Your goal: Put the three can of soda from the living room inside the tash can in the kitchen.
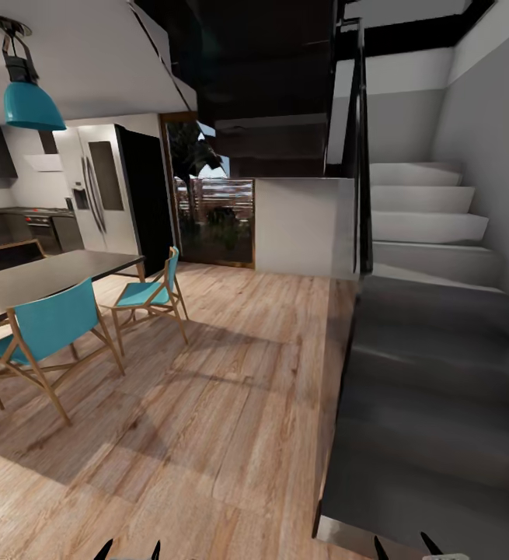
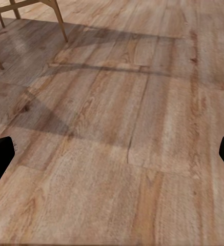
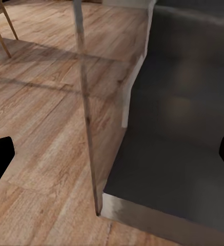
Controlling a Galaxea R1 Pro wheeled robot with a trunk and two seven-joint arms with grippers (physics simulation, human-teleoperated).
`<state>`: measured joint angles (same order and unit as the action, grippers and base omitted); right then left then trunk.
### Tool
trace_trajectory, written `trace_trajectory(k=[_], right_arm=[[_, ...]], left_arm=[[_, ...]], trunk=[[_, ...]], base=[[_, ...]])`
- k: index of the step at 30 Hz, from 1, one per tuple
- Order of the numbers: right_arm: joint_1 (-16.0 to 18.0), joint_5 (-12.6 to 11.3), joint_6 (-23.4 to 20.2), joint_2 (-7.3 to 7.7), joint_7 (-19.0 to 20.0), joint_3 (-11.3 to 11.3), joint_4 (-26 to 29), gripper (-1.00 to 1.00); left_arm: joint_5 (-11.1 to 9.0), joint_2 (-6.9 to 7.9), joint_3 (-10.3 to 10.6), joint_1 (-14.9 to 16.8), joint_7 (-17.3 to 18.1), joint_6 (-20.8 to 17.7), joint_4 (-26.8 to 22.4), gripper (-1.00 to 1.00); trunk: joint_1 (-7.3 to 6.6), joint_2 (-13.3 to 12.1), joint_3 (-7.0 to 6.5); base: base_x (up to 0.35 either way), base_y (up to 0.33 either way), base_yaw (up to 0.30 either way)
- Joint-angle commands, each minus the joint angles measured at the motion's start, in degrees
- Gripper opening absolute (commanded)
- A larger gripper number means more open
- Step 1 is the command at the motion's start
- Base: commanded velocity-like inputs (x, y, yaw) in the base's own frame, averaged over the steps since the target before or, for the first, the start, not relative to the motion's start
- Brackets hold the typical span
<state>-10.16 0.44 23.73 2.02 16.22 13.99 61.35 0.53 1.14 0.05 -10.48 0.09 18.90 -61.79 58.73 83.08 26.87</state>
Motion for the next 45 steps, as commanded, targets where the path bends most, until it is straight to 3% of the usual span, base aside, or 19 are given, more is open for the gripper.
trace_trajectory(k=[1, 28, 45], right_arm=[[0.01, 0.00, 0.00, 0.00, -0.01, 0.00, 0.00, 1.00], [0.18, -0.07, -0.12, -0.09, -0.19, -0.02, 0.00, 1.00], [1.10, 0.00, -0.17, -0.35, -4.13, -1.50, -0.03, 1.00]], left_arm=[[0.00, 0.00, 0.01, -0.01, 0.00, 0.00, 0.00, 1.00], [0.00, 0.00, 0.07, 0.00, 0.00, 0.00, 0.00, 1.00], [0.07, 0.00, 0.10, -0.01, 0.00, 0.00, 0.07, 1.00]], trunk=[[0.00, 0.00, 0.00], [0.00, 0.00, 0.00], [0.00, 0.00, 0.58]], base=[[0.000, 0.000, 0.191], [0.000, 0.000, 0.240], [0.000, 0.000, 0.104]])
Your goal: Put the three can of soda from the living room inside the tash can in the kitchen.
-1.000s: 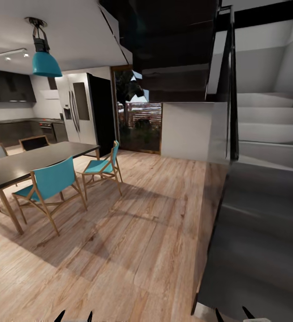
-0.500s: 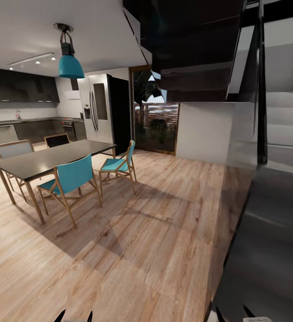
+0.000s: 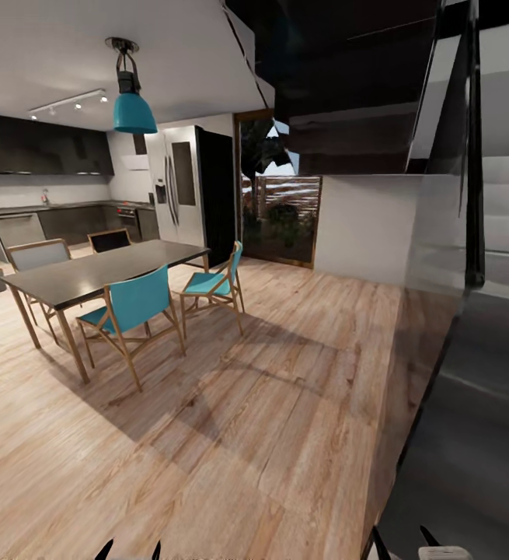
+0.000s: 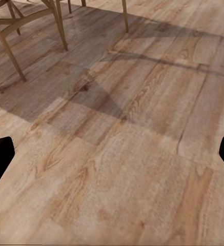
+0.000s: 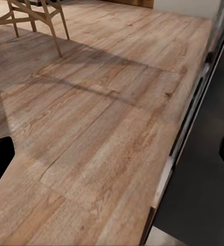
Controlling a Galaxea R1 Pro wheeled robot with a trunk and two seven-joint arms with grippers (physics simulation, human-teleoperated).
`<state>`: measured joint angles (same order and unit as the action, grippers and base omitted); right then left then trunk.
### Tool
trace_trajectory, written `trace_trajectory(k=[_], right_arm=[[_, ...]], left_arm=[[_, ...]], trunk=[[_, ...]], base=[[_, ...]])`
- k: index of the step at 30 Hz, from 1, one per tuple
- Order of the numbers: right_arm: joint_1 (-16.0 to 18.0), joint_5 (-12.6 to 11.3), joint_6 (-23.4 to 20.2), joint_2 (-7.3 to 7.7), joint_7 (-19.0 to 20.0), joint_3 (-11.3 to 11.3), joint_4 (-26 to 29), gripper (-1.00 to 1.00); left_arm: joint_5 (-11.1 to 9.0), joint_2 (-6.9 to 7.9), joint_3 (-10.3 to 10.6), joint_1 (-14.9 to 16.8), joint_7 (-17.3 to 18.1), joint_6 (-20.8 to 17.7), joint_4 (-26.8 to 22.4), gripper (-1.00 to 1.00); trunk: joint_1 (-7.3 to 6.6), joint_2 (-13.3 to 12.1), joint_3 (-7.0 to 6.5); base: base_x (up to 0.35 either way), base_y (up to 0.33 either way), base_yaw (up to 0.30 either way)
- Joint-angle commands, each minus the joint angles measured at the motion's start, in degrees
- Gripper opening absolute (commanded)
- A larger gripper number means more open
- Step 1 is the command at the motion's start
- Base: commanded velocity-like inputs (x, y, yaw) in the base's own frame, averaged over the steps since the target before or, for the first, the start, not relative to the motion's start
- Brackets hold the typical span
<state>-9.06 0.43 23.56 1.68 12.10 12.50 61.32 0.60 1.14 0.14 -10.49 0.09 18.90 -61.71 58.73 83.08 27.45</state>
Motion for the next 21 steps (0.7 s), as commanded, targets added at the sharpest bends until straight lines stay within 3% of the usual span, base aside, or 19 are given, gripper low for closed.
trace_trajectory(k=[1, 21], right_arm=[[0.00, 0.00, 0.00, 0.00, -0.04, -0.02, -0.01, 1.00], [0.01, 0.01, 0.00, -0.01, -0.10, -0.19, -0.85, 1.00]], left_arm=[[0.00, 0.00, 0.01, -0.01, 0.00, 0.00, 0.00, 1.00], [0.01, -0.01, 0.17, -0.01, 0.00, 0.00, 0.02, 1.00]], trunk=[[0.00, 0.00, 0.07], [0.00, 0.00, 1.52]], base=[[0.000, 0.000, 0.143], [0.000, 0.000, 0.153]])
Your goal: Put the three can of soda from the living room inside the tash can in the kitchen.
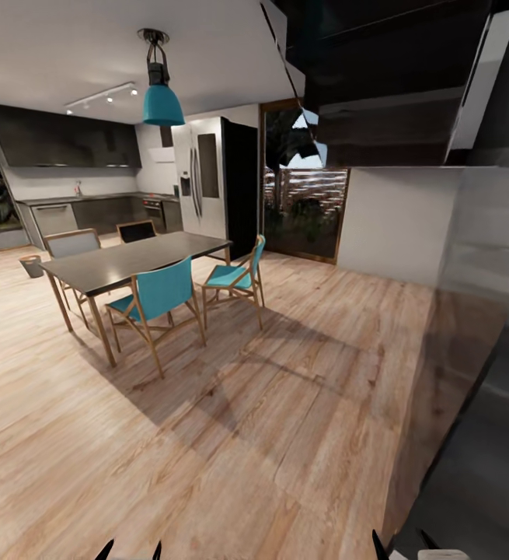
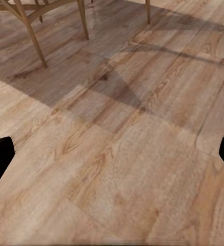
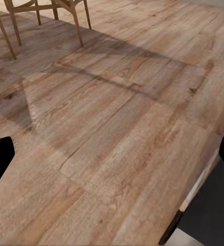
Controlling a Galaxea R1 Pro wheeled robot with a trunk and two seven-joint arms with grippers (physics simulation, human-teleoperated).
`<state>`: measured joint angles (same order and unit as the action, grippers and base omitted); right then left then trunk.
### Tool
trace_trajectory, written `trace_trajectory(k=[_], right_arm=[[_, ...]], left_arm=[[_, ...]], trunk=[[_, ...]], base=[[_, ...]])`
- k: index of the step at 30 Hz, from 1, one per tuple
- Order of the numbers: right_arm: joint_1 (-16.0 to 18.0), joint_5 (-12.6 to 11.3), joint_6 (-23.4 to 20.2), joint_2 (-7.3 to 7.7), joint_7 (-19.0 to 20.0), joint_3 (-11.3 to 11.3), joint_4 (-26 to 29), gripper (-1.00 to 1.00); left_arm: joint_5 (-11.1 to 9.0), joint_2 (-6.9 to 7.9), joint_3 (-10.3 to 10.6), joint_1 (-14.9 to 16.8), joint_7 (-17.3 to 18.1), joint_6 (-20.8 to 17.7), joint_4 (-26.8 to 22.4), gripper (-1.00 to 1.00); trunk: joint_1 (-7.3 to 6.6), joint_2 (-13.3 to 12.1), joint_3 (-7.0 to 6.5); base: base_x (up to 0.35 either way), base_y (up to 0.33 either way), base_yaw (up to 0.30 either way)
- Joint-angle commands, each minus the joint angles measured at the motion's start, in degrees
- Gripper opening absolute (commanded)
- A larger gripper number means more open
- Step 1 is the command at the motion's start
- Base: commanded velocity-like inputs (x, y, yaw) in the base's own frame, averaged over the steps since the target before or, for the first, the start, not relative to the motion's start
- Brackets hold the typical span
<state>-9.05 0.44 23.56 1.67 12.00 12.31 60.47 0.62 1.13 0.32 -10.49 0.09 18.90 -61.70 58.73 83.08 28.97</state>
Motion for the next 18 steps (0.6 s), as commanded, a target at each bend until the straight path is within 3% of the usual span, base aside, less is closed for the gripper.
trace_trajectory(k=[1, 12, 18], right_arm=[[0.00, 0.00, 0.00, 0.00, -0.01, 0.00, 0.00, 1.00], [0.00, 0.00, 0.03, 0.00, 0.02, 0.00, -0.01, 1.00], [0.00, -0.06, 0.01, -0.03, -0.15, 0.00, 0.05, 1.00]], left_arm=[[0.00, 0.00, 0.01, -0.01, 0.00, 0.00, 0.00, 1.00], [0.00, 0.01, 0.04, 0.02, 0.00, 0.00, 0.00, 1.00], [-0.01, 0.01, 0.04, 0.03, 0.00, 0.00, 0.00, 1.00]], trunk=[[0.00, 0.00, 0.07], [0.00, 0.00, 0.78], [0.00, 0.00, 0.95]], base=[[0.000, 0.000, 0.164], [0.000, 0.000, 0.170], [0.000, 0.000, 0.079]])
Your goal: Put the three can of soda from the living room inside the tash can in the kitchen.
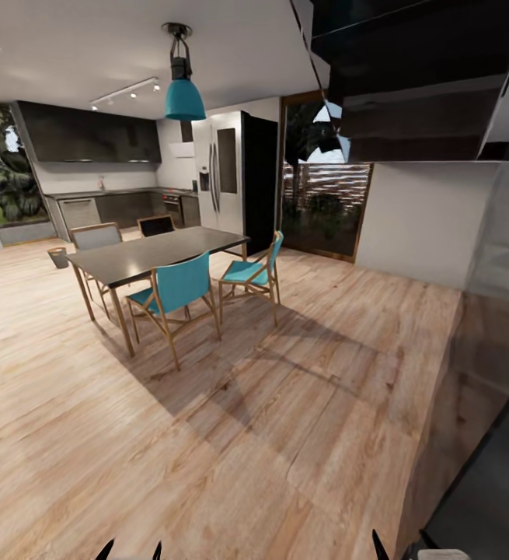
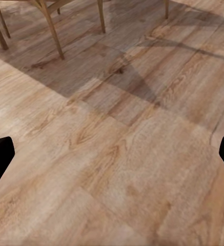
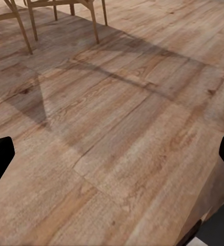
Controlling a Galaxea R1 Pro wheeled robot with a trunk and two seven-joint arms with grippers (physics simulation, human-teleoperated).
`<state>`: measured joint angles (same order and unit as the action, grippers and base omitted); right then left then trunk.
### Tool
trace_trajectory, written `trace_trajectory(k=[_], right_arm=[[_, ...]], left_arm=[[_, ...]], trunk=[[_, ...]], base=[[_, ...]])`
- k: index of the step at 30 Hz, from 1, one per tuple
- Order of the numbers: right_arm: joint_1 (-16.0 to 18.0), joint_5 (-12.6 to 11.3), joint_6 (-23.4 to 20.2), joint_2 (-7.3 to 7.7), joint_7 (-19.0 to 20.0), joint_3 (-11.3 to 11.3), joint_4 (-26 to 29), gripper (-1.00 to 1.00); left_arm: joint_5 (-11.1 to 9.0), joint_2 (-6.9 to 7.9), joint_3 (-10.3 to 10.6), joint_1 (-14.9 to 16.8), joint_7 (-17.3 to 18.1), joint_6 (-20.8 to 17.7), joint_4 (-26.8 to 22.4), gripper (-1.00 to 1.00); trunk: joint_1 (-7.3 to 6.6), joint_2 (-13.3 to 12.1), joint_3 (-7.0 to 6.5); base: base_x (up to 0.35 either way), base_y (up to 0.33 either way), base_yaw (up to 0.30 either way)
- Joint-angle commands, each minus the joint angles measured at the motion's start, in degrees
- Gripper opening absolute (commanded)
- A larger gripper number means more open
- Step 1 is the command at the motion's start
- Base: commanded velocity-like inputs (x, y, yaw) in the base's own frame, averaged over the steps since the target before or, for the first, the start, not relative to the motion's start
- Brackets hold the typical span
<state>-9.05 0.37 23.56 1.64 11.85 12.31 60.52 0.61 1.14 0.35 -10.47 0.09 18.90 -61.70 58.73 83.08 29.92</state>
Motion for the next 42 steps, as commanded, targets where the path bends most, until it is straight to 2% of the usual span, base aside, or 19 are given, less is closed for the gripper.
trace_trajectory(k=[1, 10, 25, 30, 34, 38, 39, 42], right_arm=[[0.00, 0.00, 0.00, -0.03, -0.02, 0.00, 0.01, 1.00], [0.03, -0.02, 0.03, -0.70, -2.23, 0.00, 0.03, 1.00], [0.06, -0.04, 0.03, -0.78, -2.64, -0.03, -0.02, 1.00], [0.01, -0.53, -0.42, -1.68, -2.62, -0.01, 0.23, 1.00], [0.05, -0.58, -2.65, -2.27, -2.62, -0.04, 0.57, 1.00], [1.39, -0.45, -8.39, -2.58, -2.59, -0.07, 0.75, 1.00], [2.17, -0.31, -10.97, -2.62, -2.55, -0.08, 0.78, 1.00], [2.87, -0.08, -13.54, -2.66, -2.45, -0.12, 0.80, 1.00]], left_arm=[[0.00, 0.00, 0.00, -0.02, 0.00, 0.00, 0.00, 1.00], [0.01, -0.02, 0.00, -0.05, 0.00, 0.00, 0.00, 1.00], [0.01, 0.00, 0.02, -0.01, 0.00, 0.00, 0.00, 1.00], [0.01, -0.03, -0.02, -0.01, 0.00, 0.00, 0.00, 1.00], [-0.04, -0.01, 0.01, -0.03, 0.00, 0.00, -0.02, 1.00], [-0.07, -0.02, 0.06, -0.06, 0.00, 0.00, -0.10, 1.00], [-0.07, -0.01, 0.07, -0.05, 0.00, 0.00, -0.11, 1.00], [-0.08, -0.01, 0.08, -0.07, 0.00, 0.00, -0.11, 1.00]], trunk=[[0.00, 0.00, 0.04], [0.00, 0.00, 0.37], [0.00, 0.00, 0.73], [0.00, 0.00, 0.77], [0.00, 0.00, 0.83], [0.00, 0.00, 0.86], [0.00, 0.00, 0.86], [0.00, 0.00, 0.87]], base=[[0.000, 0.000, 0.124], [0.000, 0.000, 0.188], [0.000, 0.000, 0.219], [0.000, 0.000, 0.060], [0.000, 0.000, 0.120], [0.000, 0.000, 0.204], [0.000, 0.000, 0.231], [0.000, 0.000, 0.239]])
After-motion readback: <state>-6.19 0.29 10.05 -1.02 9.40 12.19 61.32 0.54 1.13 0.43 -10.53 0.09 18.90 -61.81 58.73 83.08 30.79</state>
